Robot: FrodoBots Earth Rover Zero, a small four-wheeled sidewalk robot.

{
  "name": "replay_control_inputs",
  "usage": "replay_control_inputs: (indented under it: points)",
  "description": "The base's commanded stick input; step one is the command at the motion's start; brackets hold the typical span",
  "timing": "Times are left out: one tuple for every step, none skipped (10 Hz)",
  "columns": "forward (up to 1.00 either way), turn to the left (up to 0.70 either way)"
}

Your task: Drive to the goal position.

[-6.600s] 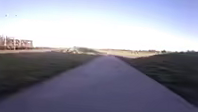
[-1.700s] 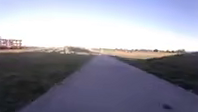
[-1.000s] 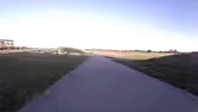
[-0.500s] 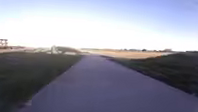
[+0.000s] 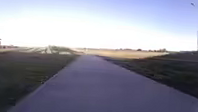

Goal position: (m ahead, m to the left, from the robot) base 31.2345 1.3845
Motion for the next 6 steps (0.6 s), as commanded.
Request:
replay_control_inputs:
  points:
    - [0.7,-0.1]
    - [0.7,-0.07]
    - [0.7,-0.03]
    - [0.7,0.0]
    - [0.7,0.0]
    - [0.7,0.0]
